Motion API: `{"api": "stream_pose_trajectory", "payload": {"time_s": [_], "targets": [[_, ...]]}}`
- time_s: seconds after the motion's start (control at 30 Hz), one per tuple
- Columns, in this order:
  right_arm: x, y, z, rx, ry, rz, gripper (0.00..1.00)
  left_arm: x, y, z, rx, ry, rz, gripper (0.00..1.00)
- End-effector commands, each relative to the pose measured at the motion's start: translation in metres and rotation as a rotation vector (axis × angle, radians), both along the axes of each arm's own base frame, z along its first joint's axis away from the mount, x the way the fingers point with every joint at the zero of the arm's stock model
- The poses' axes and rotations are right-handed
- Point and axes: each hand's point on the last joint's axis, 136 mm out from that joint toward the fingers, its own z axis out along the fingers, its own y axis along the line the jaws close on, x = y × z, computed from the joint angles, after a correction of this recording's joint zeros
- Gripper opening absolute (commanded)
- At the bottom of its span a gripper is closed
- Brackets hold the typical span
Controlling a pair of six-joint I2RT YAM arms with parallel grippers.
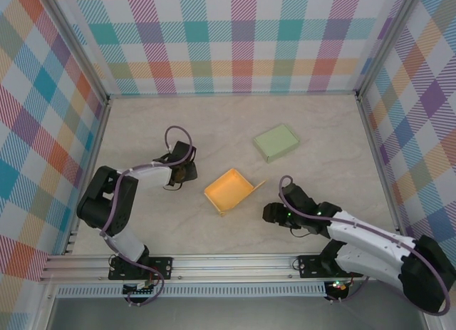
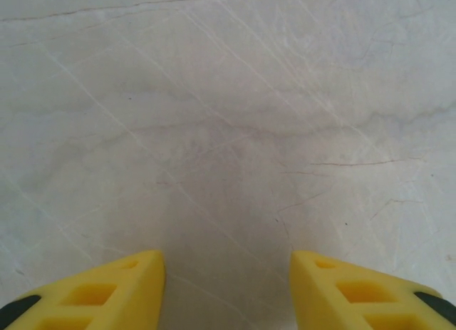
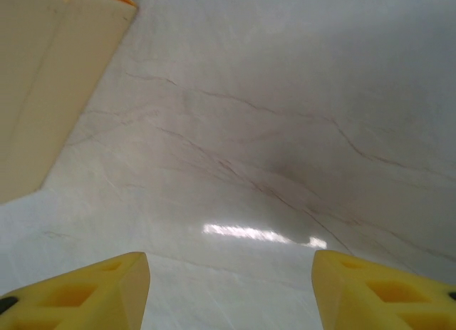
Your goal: Fold the paper box
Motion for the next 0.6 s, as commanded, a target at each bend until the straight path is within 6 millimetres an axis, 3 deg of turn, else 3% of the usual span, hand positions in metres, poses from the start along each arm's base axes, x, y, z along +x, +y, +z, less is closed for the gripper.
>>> {"api": "stream_pose_trajectory", "payload": {"time_s": [0.0,0.17,0.57], "targets": [[0.024,0.039,0.020,0.145,-0.050,0.040,0.61,-0.038,-0.007,-0.029,-0.111,0.119,0.010,0.49],[0.047,0.052,0.011,0.128,-0.030,0.044,0.58,-0.058,-0.021,-0.028,-0.207,0.098,-0.017,0.48],[0.129,0.078,0.018,0.176,-0.015,0.091,0.53,-0.100,-0.064,-0.012,-0.247,0.042,-0.103,0.43]]}}
